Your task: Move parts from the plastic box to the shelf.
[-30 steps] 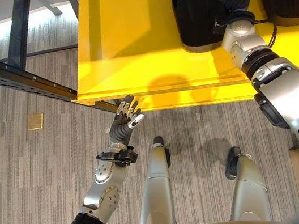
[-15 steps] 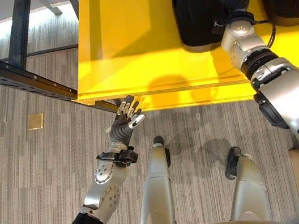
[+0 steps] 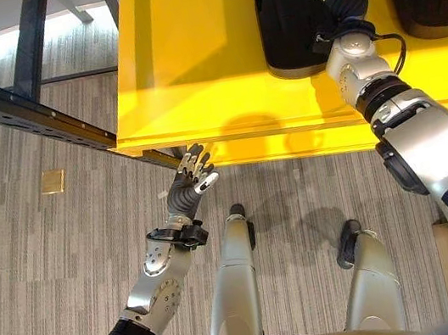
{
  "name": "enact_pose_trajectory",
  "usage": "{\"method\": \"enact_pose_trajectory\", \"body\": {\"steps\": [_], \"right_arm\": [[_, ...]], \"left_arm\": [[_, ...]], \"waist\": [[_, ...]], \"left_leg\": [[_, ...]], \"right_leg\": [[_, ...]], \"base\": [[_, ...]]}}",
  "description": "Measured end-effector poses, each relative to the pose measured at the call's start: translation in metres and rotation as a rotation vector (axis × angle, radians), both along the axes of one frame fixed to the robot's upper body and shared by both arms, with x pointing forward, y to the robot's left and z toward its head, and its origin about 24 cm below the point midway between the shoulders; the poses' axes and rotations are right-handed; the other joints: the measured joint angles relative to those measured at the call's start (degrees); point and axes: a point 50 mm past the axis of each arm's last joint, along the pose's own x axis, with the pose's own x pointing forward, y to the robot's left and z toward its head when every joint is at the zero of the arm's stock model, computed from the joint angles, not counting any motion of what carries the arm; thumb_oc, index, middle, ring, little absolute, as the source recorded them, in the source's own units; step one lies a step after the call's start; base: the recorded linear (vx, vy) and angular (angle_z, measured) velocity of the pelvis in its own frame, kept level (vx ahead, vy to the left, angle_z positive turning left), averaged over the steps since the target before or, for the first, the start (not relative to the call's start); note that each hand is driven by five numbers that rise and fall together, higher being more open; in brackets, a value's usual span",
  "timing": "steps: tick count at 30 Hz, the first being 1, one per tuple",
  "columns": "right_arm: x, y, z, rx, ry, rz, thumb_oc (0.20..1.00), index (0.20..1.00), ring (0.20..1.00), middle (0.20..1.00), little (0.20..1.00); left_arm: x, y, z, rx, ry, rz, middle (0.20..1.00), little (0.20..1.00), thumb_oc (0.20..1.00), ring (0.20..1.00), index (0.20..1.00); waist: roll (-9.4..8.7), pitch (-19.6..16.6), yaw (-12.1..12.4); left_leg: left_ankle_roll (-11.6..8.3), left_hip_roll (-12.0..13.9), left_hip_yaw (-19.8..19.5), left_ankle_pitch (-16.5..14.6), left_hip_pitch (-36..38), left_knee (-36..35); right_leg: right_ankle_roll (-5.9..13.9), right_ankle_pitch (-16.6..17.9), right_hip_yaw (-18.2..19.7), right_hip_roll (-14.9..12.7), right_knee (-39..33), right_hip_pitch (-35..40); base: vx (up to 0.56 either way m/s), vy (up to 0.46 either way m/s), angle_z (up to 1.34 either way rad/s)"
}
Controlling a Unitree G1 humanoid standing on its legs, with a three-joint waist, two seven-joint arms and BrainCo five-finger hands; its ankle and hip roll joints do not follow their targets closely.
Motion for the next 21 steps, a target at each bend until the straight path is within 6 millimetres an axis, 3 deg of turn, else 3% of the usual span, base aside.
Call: {"method": "enact_pose_trajectory", "body": {"steps": [12, 16, 21], "right_arm": [[0.000, -0.004, 0.003, -0.016, -0.005, -0.009, 1.000, 1.000, 1.000, 1.000, 1.000], [-0.001, -0.008, 0.009, -0.099, -0.003, -0.018, 1.000, 1.000, 1.000, 1.000, 1.000], [-0.007, -0.004, 0.034, -0.225, -0.113, 0.028, 1.000, 1.000, 1.000, 1.000, 1.000]], "left_arm": [[-0.002, 0.001, -0.001, -0.002, 0.001, 0.006, 1.000, 1.000, 1.000, 1.000, 1.000], [-0.002, 0.002, -0.002, 0.000, 0.002, 0.010, 1.000, 1.000, 1.000, 1.000, 1.000], [-0.002, 0.018, 0.002, 0.028, -0.012, 0.051, 1.000, 1.000, 1.000, 1.000, 1.000]], "waist": [[-0.07, -0.03, -0.10], [-0.26, -0.06, -0.47], [-2.84, 0.60, -1.95]], "left_leg": [[0.00, 0.01, -0.23, 0.00, -0.19, 0.08], [0.01, 0.07, -0.48, -0.01, -0.71, 0.37], [0.39, 0.46, -0.20, -0.31, -1.05, 1.03]], "right_leg": [[0.00, 0.00, -0.12, 0.05, -0.04, 0.01], [0.01, 0.10, -0.21, 0.13, -0.25, -0.10], [0.24, 0.61, -0.07, 0.23, -0.52, -0.36]], "base": [[0.00, 0.000, 0.00], [0.00, 0.003, 0.01], [0.00, -0.006, -0.04]]}}
